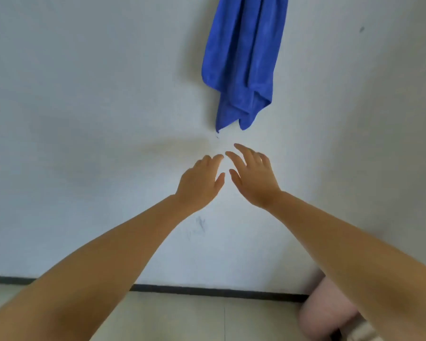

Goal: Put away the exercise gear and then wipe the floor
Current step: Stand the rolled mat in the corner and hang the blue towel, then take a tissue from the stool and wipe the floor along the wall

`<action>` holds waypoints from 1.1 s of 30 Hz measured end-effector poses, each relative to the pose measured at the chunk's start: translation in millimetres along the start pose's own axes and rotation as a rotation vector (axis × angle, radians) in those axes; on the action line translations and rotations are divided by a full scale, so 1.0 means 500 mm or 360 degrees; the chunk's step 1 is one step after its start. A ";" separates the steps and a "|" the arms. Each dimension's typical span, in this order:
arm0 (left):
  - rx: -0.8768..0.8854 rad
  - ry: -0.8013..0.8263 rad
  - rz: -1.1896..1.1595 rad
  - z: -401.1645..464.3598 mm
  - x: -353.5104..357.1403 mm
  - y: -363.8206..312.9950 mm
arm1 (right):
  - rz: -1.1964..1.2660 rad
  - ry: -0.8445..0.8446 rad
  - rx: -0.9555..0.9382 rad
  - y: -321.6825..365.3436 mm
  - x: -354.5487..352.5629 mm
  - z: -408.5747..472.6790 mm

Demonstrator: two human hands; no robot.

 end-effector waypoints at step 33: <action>-0.2656 0.0636 0.0402 -1.678 -0.041 0.089 | 0.0722 0.1343 -0.1633 1.145 0.013 -0.873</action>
Point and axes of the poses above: each hand's wrist, its own z-axis towards the middle knuckle, its own x-axis out of the palm, y = z × x, the point moved 8 cm from there along z, towards the middle knuckle, and after that the axes turned 10 degrees about -x, right-handed, at the moved point
